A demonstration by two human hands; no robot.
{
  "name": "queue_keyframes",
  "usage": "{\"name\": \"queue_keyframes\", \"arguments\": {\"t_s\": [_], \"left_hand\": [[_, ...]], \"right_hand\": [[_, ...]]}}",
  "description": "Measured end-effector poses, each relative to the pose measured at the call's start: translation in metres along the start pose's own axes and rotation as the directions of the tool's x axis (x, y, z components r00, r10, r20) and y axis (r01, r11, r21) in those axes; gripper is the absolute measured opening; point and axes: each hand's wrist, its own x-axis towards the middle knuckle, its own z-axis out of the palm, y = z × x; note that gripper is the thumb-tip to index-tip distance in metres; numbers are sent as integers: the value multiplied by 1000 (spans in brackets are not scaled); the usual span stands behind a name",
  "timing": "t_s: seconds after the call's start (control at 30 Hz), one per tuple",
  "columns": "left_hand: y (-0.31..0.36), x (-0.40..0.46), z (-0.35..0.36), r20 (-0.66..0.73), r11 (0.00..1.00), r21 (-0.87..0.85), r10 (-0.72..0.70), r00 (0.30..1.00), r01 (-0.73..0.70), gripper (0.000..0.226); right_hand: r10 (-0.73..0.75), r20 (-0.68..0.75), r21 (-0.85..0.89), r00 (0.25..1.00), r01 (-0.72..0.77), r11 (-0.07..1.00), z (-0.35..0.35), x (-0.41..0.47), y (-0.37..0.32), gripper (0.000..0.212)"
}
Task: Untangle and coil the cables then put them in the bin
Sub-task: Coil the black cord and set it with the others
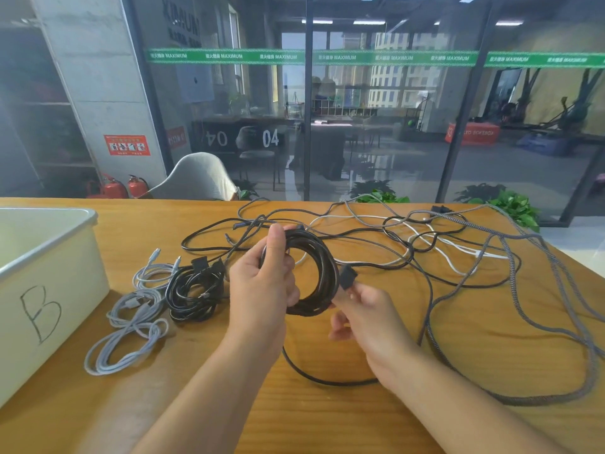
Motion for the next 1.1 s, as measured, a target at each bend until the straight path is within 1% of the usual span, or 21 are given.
{"name": "queue_keyframes", "arguments": {"t_s": [0.07, 0.13, 0.17, 0.23, 0.27, 0.33, 0.43, 0.5, 0.6, 0.7, 0.77, 0.83, 0.9, 0.93, 1.0, 1.03, 1.1], "left_hand": [[-1, -2, 2, 40, 1000, 15, -15, 999, 15, 34], [-2, -4, 4, 68, 999, 42, -24, 997, 21, 36], [-2, -5, 4, 72, 998, 55, -29, 997, 25, 36], [-2, -6, 4, 68, 996, 83, -37, 997, 32, 35], [-3, -7, 4, 66, 995, 96, -33, 997, 27, 35], [-4, -7, 3, 58, 992, 124, -18, 998, 10, 35], [-6, -6, 1, 33, 980, 197, 20, 999, -26, 34], [-6, -4, -1, 19, 968, 245, 48, 999, -51, 34], [-7, -3, -2, 4, 962, 264, 63, 998, -62, 33], [-8, 0, -3, 11, 959, 276, 68, 998, -68, 34], [-8, 1, -4, 16, 960, 272, 66, 998, -67, 35], [-9, 2, -4, 22, 959, 274, 67, 998, -70, 35], [-11, 1, -2, 21, 958, 279, 67, 998, -70, 38], [-13, 1, -2, 24, 958, 278, 70, 997, -74, 40], [-17, 2, -3, 38, 951, 299, 69, 997, -77, 40], [-17, 2, -4, 37, 949, 304, 74, 997, -81, 41], [-18, 2, -4, 37, 947, 310, 80, 996, -87, 46]], "right_hand": [[-31, -12, -79, 999, 30, 996, 1, -1, 1, 22], [-106, -20, -168, 994, 101, 981, -1, 0, 0, 26], [-163, -5, -215, 987, 159, 964, -3, 1, -1, 26], [-256, 72, -279, 964, 266, 923, -5, 1, -3, 25], [-267, 123, -287, 956, 291, 912, -6, 1, -3, 26], [-241, 222, -284, 945, 299, 911, -8, 1, -4, 25], [-211, 329, -287, 921, 310, 906, -10, 1, -4, 14], [-201, 375, -253, 905, 308, 917, -10, 0, -5, 8], [-188, 412, -151, 891, 271, 951, -10, -3, -7, 12], [-188, 445, -60, 876, 239, 969, -10, -4, -13, 29], [-194, 471, 64, 861, 186, 981, -11, -5, -20, 42], [-197, 500, 222, 843, 95, 970, -12, -6, -27, 57], [-206, 499, 312, 842, 47, 949, -13, -9, -29, 65], [-217, 485, 316, 847, 61, 947, -12, -10, -28, 70], [-278, 456, 250, 845, 178, 952, -7, -13, -24, 79], [-317, 437, 185, 842, 261, 948, -3, -14, -21, 75], [-365, 363, 32, 857, 380, 924, 3, -14, -16, 50]]}}
